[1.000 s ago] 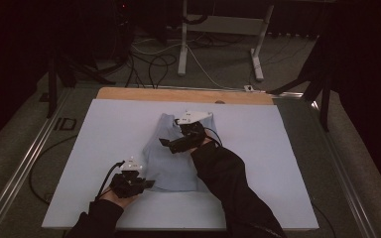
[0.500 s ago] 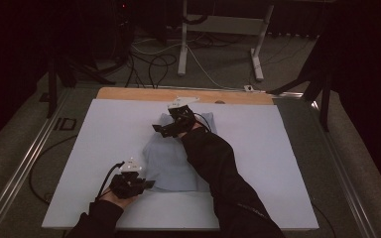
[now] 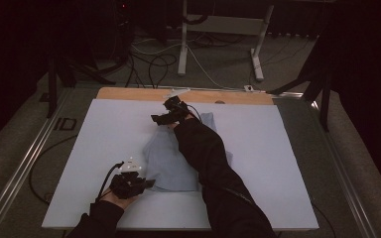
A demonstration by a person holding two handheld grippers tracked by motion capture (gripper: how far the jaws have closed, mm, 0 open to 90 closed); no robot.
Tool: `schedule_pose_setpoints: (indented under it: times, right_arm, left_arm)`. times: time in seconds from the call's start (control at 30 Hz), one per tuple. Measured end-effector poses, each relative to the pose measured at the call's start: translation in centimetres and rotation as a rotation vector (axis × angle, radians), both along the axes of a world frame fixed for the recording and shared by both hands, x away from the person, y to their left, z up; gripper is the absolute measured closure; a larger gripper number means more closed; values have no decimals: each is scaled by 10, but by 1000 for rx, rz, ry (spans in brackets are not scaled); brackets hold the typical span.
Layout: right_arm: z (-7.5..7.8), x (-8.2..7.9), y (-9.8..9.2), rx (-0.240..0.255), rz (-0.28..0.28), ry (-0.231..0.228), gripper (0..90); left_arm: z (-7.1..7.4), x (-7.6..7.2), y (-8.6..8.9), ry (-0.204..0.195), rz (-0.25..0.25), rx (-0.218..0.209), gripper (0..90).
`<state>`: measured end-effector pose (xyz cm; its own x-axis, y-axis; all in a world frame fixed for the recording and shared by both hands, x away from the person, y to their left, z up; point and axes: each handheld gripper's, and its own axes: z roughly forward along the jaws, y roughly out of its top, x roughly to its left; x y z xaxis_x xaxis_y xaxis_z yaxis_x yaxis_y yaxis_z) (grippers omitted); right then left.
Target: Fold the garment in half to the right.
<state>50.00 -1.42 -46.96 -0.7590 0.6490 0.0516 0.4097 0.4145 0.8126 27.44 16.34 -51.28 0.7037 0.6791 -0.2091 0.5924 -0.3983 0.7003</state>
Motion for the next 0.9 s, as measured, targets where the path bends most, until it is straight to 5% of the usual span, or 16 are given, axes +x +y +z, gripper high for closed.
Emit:
schedule_pose_setpoints:
  times: [0.37,0.8,0.9]
  right_arm:
    - [-21,23,20,-144,-77,86,479]
    - [-41,30,33,-217,-95,111,492]
    - [-47,29,36,-269,-104,114,502]
  left_arm:
    - [1,-1,-2,8,-9,-9,862]
    - [1,-1,-7,5,-21,-15,862]
    - [1,0,-7,9,-18,-17,862]
